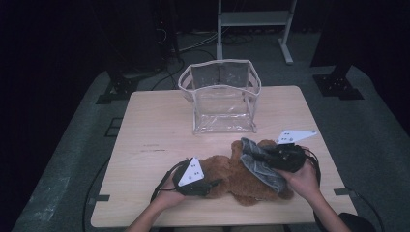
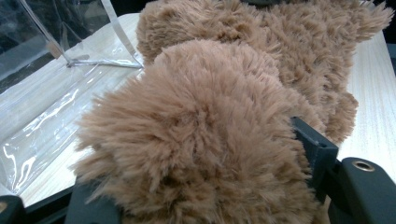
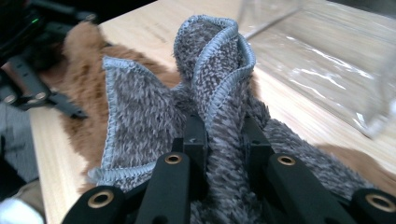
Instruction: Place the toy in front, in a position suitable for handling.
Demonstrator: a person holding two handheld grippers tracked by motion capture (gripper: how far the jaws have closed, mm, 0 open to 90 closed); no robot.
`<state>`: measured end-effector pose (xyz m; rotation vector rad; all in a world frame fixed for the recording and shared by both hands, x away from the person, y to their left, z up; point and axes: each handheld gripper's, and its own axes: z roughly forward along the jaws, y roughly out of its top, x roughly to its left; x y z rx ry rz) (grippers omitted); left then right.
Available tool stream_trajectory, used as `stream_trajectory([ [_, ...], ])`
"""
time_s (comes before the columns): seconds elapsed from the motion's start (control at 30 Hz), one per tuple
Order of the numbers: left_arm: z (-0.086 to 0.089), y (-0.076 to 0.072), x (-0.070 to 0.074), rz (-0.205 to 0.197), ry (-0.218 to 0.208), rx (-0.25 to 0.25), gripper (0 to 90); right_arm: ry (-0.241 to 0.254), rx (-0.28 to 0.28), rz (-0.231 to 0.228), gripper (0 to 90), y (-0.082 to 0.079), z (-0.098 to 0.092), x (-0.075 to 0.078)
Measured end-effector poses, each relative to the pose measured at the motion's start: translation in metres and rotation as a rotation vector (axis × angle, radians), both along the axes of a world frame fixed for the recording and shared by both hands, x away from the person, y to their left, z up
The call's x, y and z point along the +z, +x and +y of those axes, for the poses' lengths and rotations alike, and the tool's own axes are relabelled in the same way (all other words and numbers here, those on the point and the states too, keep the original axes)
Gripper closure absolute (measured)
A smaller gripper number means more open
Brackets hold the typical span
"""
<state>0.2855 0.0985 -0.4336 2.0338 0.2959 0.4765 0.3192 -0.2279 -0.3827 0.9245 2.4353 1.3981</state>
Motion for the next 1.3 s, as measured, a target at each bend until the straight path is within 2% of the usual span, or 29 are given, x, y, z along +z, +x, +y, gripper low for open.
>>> stream_trajectory([
  [0.13,0.0,0.001,0.0,0.004,-0.003,0.002,35.0,0.035,-0.004,-0.008,76.0,-0.003,-0.004,0.005],
  [0.2,-0.003,0.001,0.001,0.002,0.005,0.004,35.0,0.048,0.04,-0.045,75.9,-0.012,0.007,0.018],
  [0.3,-0.009,0.0,0.001,-0.012,0.014,-0.002,35.1,0.028,0.104,-0.064,75.9,-0.018,0.032,0.028],
  [0.33,-0.009,0.0,0.001,-0.012,0.014,-0.002,35.1,0.028,0.104,-0.064,75.9,-0.018,0.032,0.028],
  [0.37,-0.013,-0.002,0.002,-0.028,0.025,-0.009,35.1,-0.023,0.138,-0.079,75.7,-0.02,0.052,0.028],
  [0.4,-0.014,-0.003,0.001,-0.032,0.027,-0.009,35.1,-0.056,0.147,-0.084,75.5,-0.02,0.061,0.027],
  [0.5,-0.013,-0.005,0.002,-0.045,0.042,-0.01,35.1,-0.138,0.136,-0.071,75.4,-0.011,0.077,0.018],
  [0.6,-0.014,-0.005,0.002,-0.046,0.036,-0.005,35.2,-0.174,0.089,-0.07,75.5,0.004,0.071,0.011],
  [0.63,-0.014,-0.004,0.002,-0.046,0.036,-0.006,35.2,-0.156,0.071,-0.055,75.5,0.009,0.065,0.011],
  [0.7,-0.014,-0.004,0.002,-0.047,0.037,-0.007,35.2,-0.167,0.014,-0.058,75.5,0.015,0.055,0.012],
  [0.73,-0.014,-0.004,0.002,-0.047,0.037,-0.007,35.2,-0.167,0.014,-0.058,75.5,0.015,0.055,0.012],
  [0.77,-0.014,-0.005,0.002,-0.05,0.041,-0.007,35.1,-0.172,-0.027,-0.05,75.4,0.02,0.044,0.013],
  [0.8,-0.014,-0.005,0.002,-0.05,0.043,-0.007,35.0,-0.155,-0.034,-0.04,75.4,0.02,0.038,0.014],
  [0.83,-0.014,-0.005,0.002,-0.05,0.042,-0.007,34.9,-0.125,-0.036,-0.028,75.4,0.019,0.033,0.016],
  [0.9,-0.014,-0.004,0.002,-0.047,0.039,-0.006,34.6,-0.082,-0.023,-0.033,75.3,0.011,0.029,0.021],
  [1.0,-0.014,-0.004,0.002,-0.044,0.032,-0.004,34.3,-0.046,0.035,-0.044,75.1,-0.003,0.035,0.029],
  [1.13,-0.013,-0.006,0.002,-0.056,0.05,-0.009,34.4,-0.108,0.091,-0.051,75.0,-0.005,0.054,0.024],
  [1.23,-0.013,-0.006,0.002,-0.054,0.046,-0.007,34.6,-0.118,0.077,-0.022,75.1,0.006,0.055,0.015],
  [1.3,-0.013,-0.006,0.002,-0.05,0.044,-0.006,34.6,-0.128,0.039,-0.027,74.9,0.014,0.045,0.009],
])
